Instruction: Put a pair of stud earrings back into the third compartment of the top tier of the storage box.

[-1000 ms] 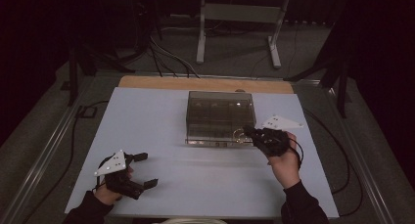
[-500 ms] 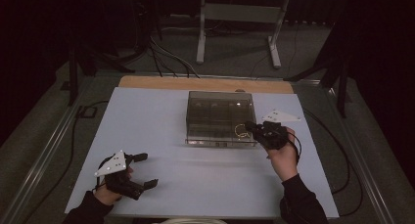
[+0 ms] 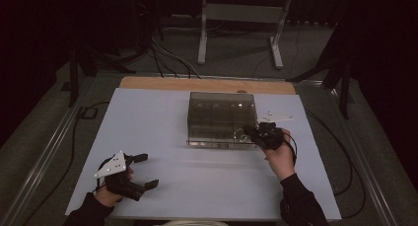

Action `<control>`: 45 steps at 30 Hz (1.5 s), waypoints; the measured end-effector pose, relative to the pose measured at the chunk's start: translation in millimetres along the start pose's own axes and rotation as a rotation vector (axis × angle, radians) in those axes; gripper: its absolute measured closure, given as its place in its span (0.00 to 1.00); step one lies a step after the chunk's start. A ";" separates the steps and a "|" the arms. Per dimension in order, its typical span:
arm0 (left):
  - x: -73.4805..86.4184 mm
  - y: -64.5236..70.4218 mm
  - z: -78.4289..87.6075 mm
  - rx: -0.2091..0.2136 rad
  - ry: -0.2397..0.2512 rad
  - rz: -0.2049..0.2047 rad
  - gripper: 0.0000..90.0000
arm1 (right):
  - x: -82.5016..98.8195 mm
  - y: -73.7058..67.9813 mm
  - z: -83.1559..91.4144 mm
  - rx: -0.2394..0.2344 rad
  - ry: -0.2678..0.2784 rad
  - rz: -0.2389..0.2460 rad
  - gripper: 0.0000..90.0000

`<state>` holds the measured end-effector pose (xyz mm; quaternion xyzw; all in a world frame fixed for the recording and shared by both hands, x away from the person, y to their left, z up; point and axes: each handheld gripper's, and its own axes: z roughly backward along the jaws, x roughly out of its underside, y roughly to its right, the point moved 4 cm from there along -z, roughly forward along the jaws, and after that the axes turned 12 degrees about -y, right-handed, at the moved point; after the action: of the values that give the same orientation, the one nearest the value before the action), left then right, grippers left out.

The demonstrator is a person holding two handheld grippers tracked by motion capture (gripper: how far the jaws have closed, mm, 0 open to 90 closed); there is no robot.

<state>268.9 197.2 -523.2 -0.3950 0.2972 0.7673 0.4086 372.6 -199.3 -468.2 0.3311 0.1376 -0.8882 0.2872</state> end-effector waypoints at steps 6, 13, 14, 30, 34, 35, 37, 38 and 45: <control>0.2 -0.3 0.1 0.003 -0.001 0.000 0.01 | 0.1 0.9 1.1 0.002 0.023 -0.011 0.72; 0.3 -0.2 -0.1 0.007 -0.003 0.002 0.01 | -3.5 -3.5 10.2 -0.005 0.061 0.003 0.51; -0.2 -0.7 0.0 0.008 0.001 0.004 0.01 | -5.3 -5.8 13.3 -0.007 0.072 0.004 0.45; 0.1 -0.8 -0.6 0.008 -0.003 0.001 0.01 | -13.6 -23.3 28.8 -0.160 0.110 0.028 0.08; 0.1 -0.8 -0.4 0.008 -0.002 0.000 0.01 | -14.7 -29.0 33.3 -0.174 0.117 0.059 0.00; 0.1 -0.8 -0.4 0.008 -0.002 0.000 0.01 | -14.7 -29.0 33.3 -0.174 0.117 0.059 0.00; -0.2 -1.0 -0.5 0.009 0.000 0.000 0.01 | -15.4 -31.4 36.2 -0.172 0.125 0.075 0.00; -0.5 -1.2 -0.4 0.010 0.002 0.002 0.01 | -15.6 -32.2 37.3 -0.172 0.128 0.079 0.00; -0.3 -1.1 -0.6 0.012 0.001 0.003 0.01 | -13.2 -38.3 40.2 -0.170 0.128 0.088 0.00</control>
<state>270.1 197.1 -523.4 -0.3926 0.3024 0.7659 0.4096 337.2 -180.7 -427.5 0.3674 0.2158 -0.8369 0.3435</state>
